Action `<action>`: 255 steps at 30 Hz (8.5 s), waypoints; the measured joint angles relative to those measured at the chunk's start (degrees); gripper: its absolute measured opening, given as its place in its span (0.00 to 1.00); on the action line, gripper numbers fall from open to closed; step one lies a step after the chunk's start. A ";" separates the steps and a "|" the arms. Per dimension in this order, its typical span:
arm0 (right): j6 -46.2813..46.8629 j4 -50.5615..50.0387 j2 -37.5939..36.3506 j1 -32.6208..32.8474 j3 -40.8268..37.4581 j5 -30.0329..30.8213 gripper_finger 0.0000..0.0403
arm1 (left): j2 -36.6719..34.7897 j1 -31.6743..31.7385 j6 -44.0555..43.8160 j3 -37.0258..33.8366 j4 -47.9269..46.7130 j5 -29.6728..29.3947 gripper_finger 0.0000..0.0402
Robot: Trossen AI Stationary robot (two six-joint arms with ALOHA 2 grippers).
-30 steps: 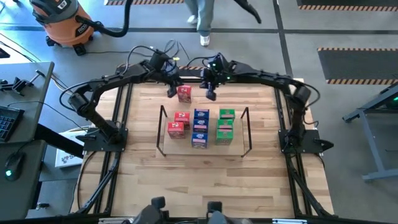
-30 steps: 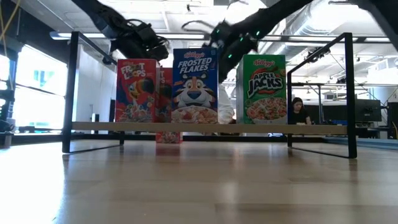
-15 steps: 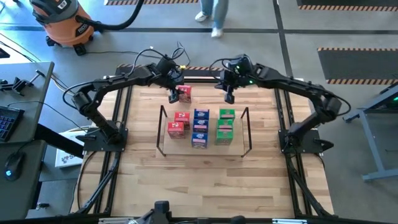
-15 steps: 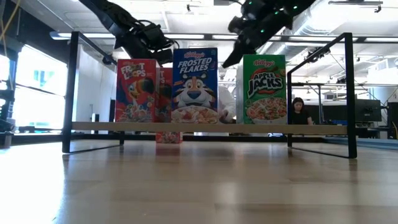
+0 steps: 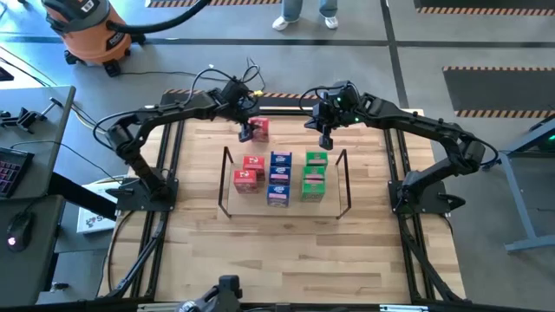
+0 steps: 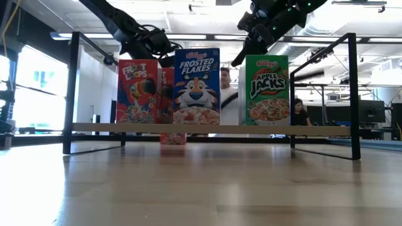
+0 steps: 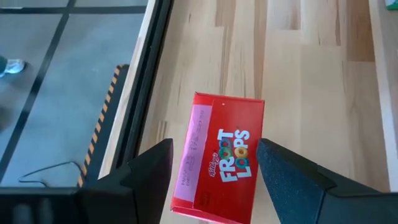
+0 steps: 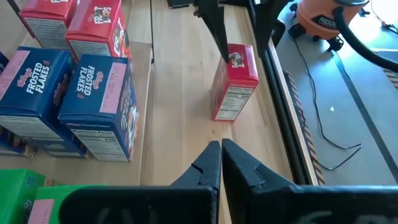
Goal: Stack cereal on shelf
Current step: Put the red cereal box on the shelf aligned with the other red cereal boxes, then return to Home Position
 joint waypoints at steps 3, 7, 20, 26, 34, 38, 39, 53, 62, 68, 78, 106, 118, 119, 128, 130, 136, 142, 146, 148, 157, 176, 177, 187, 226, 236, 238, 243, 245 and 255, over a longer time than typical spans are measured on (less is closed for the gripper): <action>0.01 0.02 0.00 0.00 0.00 -0.06 0.00 | 0.30 0.00 0.17 0.03 0.47 0.15 0.57; 0.98 0.00 0.00 0.00 0.00 -1.01 0.00 | 0.04 -0.13 1.78 -0.01 0.16 0.17 0.57; 3.44 0.28 0.00 -0.17 0.02 2.34 0.00 | -4.76 -0.50 -5.19 6.66 -10.99 3.72 0.44; 1.89 -0.47 0.00 -0.46 0.02 2.36 0.00 | -13.97 0.63 -12.43 1.80 -10.38 -2.47 0.20; -0.04 1.25 0.00 -0.44 0.07 1.82 0.00 | -11.72 -1.21 -17.92 -0.98 -11.37 -9.09 0.06; 0.93 0.72 0.00 -0.44 0.07 1.79 0.00 | -8.64 -2.85 -15.51 -1.02 -12.21 -9.52 0.12; 1.08 0.49 0.00 -0.44 0.07 1.79 0.00 | -8.07 -3.14 -15.25 -1.02 -12.19 -9.52 0.15; 1.07 -0.24 0.00 -0.39 0.07 -0.03 0.00 | -6.80 -3.78 -7.19 -0.85 -3.32 -5.19 0.58; 1.03 -0.31 0.02 -0.39 0.07 -0.21 0.00 | 0.83 -3.39 4.52 4.70 -4.25 -4.67 0.66; 1.01 -1.01 0.02 -0.39 0.07 -0.24 0.00 | 5.37 -3.35 7.09 9.39 -7.26 -4.36 0.66; -0.09 -1.77 0.02 -0.39 0.07 -0.24 0.00 | 7.71 -3.08 7.08 14.88 -15.80 -3.05 0.66; -0.07 -2.23 0.03 -0.39 0.07 -0.24 0.00 | 12.06 -1.95 8.92 15.94 -17.70 -6.38 0.62; 0.00 -2.63 -0.01 -0.39 0.07 -0.24 0.00 | 10.99 -2.03 9.70 15.94 -17.70 -5.93 0.42; 0.01 -2.69 -0.13 -0.39 0.07 -0.23 0.00 | 10.30 -2.12 9.93 15.94 -17.54 -6.00 0.41; 0.03 -3.19 -4.75 -1.17 0.09 -0.24 0.00 | -1.91 -2.92 8.97 15.96 -19.78 -6.24 0.40; 0.08 -1.72 -4.93 -1.34 -0.98 -0.98 0.00 | -5.35 -4.06 8.12 15.97 -21.07 -6.87 0.40; 3.06 14.84 -9.52 -1.26 -16.06 -2.24 0.00 | -14.90 -9.59 3.11 16.01 -28.35 -9.75 0.39; 8.21 28.35 -18.01 -1.25 -25.86 0.46 0.00 | -22.21 -14.71 -2.82 16.01 -32.11 -10.01 0.39; 9.14 27.83 -23.82 -1.24 -26.56 1.36 0.00 | -23.96 -18.53 -9.82 17.43 -37.24 -10.13 0.39; 9.18 27.40 -26.18 -1.25 -26.51 1.40 0.00 | -23.77 -21.13 -13.48 19.32 -38.92 -10.16 0.39; 10.25 24.25 -31.27 -1.14 -26.47 1.37 0.00 | -18.33 -34.93 -28.31 32.33 -47.52 -10.11 0.39; 8.97 19.92 -31.26 -0.79 -26.47 -0.78 0.00 | -2.46 -55.01 -45.91 27.39 -51.47 -23.79 0.39; 8.68 19.74 -31.26 -0.50 -26.47 -0.76 0.00 | -2.59 -55.47 -45.83 25.68 -50.16 -24.33 0.39; 8.50 19.58 -31.26 2.67 -26.48 -0.66 0.00 | -2.80 -55.91 -45.39 16.21 -42.01 -22.93 0.39; 8.46 19.63 -31.23 4.50 -26.49 0.13 0.00 | -7.88 -54.52 -42.60 13.10 -41.11 -26.10 0.54; 8.61 19.63 -31.23 4.50 -26.49 0.09 0.00 | -12.93 -54.60 -45.62 13.12 -40.34 -28.21 0.52; 8.70 19.61 -31.23 4.50 -26.49 0.07 0.00 | -13.07 -54.60 -47.65 13.10 -39.64 -26.37 0.48; 8.55 19.55 -31.23 4.50 -26.49 -0.06 0.00 | -12.93 -56.02 -46.26 9.98 -30.07 -18.52 0.32; 8.52 19.36 -31.23 4.50 -26.49 -0.06 0.00 | -12.57 -56.87 -45.43 9.22 -25.79 -16.40 0.25; 6.99 18.36 -31.23 4.50 -26.49 -0.04 0.00 | -4.13 -63.09 -49.71 6.52 -22.51 -24.97 0.01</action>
